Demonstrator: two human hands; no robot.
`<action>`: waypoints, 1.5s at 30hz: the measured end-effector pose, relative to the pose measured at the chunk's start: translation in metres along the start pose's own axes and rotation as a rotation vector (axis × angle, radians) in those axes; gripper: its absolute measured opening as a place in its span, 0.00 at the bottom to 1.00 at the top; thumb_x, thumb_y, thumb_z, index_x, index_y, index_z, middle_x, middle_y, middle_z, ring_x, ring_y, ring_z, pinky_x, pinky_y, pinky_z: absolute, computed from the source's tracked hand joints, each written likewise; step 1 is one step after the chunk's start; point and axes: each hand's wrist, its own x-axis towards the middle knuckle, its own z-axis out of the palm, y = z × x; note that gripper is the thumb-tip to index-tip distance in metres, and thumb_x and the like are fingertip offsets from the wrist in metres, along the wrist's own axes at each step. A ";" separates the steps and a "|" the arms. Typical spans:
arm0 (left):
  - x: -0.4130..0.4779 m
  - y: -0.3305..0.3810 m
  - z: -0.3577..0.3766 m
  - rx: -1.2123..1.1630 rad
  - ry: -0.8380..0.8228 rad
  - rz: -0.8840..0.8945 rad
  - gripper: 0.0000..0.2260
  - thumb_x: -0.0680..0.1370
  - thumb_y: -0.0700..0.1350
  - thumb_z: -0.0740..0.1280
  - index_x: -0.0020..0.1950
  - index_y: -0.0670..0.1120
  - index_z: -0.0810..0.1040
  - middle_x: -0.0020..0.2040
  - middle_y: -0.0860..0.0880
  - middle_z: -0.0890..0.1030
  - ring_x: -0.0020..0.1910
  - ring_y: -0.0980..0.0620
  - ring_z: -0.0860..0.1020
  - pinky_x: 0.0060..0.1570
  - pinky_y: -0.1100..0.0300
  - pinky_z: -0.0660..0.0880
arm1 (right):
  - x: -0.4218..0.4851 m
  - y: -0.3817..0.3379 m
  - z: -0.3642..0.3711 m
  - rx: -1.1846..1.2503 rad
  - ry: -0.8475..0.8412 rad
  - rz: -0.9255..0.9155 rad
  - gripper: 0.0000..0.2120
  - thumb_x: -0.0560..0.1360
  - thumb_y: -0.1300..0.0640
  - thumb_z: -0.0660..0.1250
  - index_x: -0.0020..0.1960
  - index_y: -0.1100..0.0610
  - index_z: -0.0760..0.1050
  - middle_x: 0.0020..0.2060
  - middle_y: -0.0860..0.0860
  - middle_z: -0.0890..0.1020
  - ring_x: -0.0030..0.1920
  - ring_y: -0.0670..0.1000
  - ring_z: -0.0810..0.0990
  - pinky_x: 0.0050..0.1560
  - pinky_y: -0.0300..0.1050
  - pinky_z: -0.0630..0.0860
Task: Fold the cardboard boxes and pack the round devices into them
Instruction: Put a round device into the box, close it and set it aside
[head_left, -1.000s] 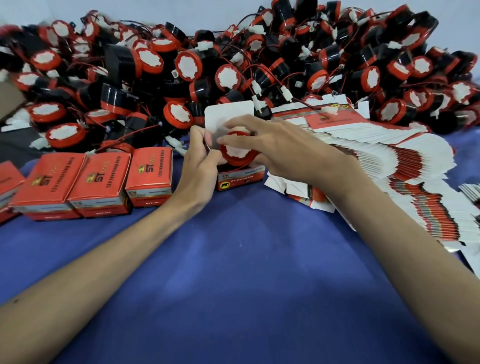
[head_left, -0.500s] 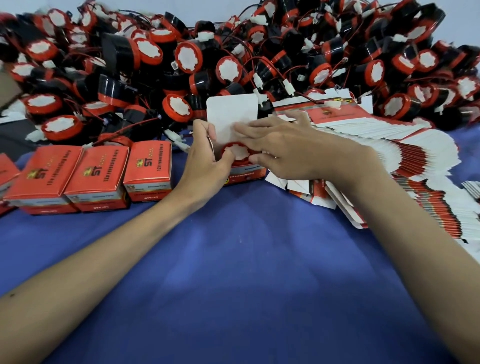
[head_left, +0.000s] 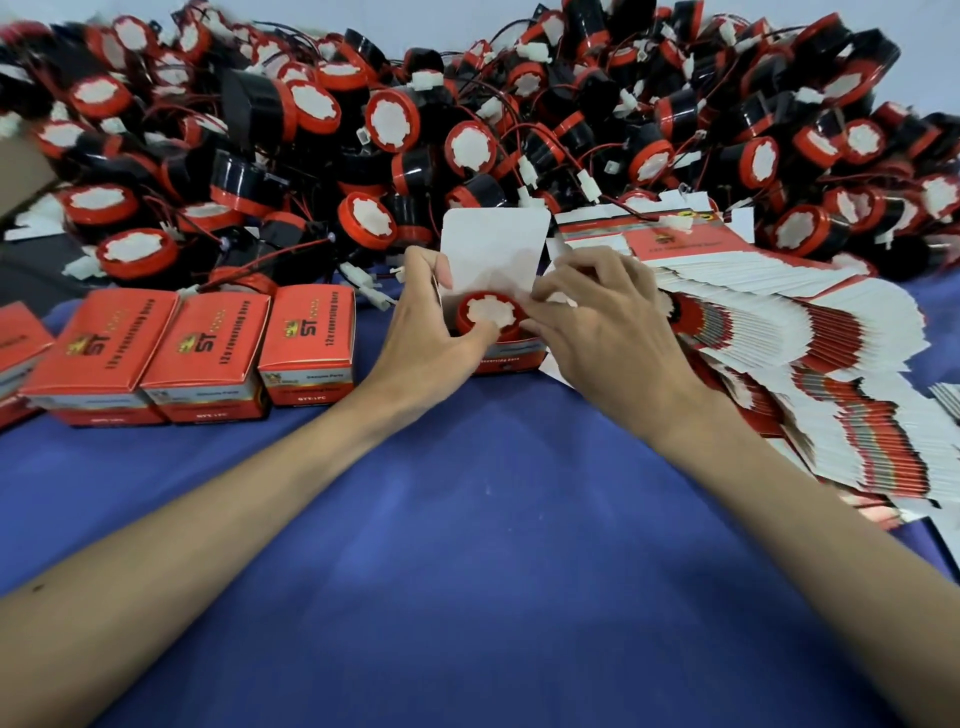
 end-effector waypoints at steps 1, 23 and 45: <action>-0.001 0.002 0.000 0.007 -0.017 0.003 0.18 0.71 0.43 0.66 0.45 0.54 0.55 0.47 0.44 0.66 0.46 0.46 0.68 0.44 0.46 0.70 | -0.002 -0.004 0.002 0.032 0.014 0.030 0.14 0.79 0.52 0.60 0.51 0.56 0.83 0.49 0.48 0.82 0.61 0.58 0.75 0.62 0.56 0.65; 0.002 -0.007 -0.004 -0.019 -0.143 -0.006 0.16 0.81 0.54 0.51 0.67 0.58 0.69 0.64 0.55 0.69 0.63 0.73 0.64 0.62 0.78 0.58 | -0.022 -0.028 0.010 0.305 0.098 0.137 0.16 0.74 0.67 0.67 0.62 0.67 0.75 0.53 0.62 0.78 0.47 0.60 0.77 0.37 0.49 0.79; 0.007 0.002 -0.003 -0.197 -0.141 -0.133 0.16 0.70 0.38 0.60 0.52 0.52 0.59 0.65 0.39 0.62 0.67 0.46 0.64 0.69 0.46 0.64 | -0.021 -0.026 0.018 0.495 0.204 0.159 0.25 0.72 0.65 0.67 0.67 0.69 0.67 0.64 0.59 0.64 0.61 0.55 0.71 0.49 0.36 0.74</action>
